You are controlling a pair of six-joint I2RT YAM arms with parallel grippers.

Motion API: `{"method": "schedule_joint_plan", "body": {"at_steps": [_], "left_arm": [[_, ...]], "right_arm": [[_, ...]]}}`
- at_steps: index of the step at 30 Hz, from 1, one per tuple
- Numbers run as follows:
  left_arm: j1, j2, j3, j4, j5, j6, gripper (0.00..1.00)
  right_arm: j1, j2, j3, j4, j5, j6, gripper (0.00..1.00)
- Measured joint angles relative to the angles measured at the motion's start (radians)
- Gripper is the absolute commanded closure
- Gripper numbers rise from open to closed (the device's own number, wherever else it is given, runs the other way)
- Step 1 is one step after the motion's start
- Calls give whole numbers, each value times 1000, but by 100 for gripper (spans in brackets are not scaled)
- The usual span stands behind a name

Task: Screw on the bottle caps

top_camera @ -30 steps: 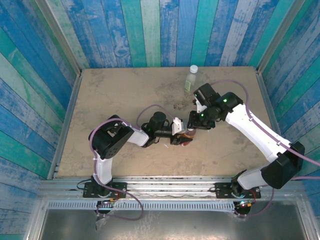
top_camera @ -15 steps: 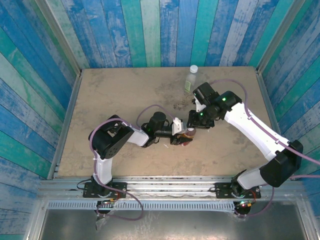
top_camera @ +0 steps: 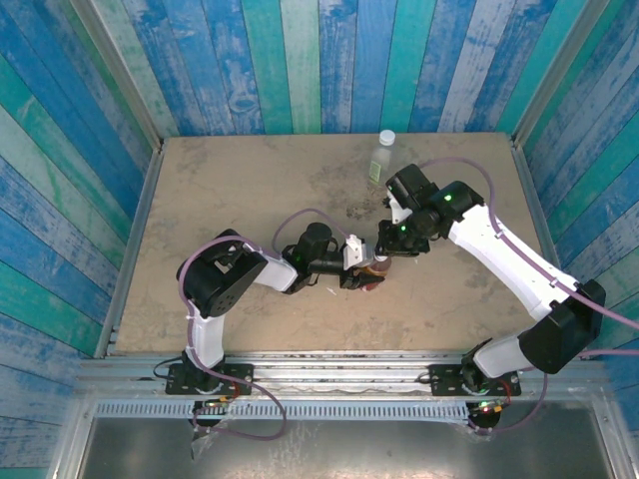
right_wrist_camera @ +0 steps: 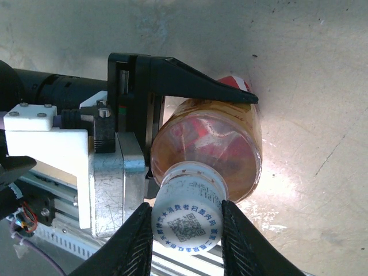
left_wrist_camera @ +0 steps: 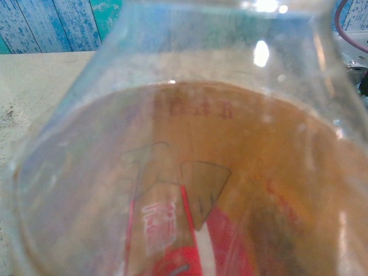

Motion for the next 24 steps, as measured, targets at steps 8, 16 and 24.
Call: {"method": "schedule_joint_plan", "body": {"at_steps": [8,16,24], "left_arm": [[2,0,18,-37,26,24,42],[8,0,41,-88,60,59,43],[10,0,72,-157,103,77,43]], "right_arm": [[-1,8,14,-16,-4,-255,68],[-1,43,58,-65,-7,-497,68],[19,50,77,-95,26,-638,69]]}}
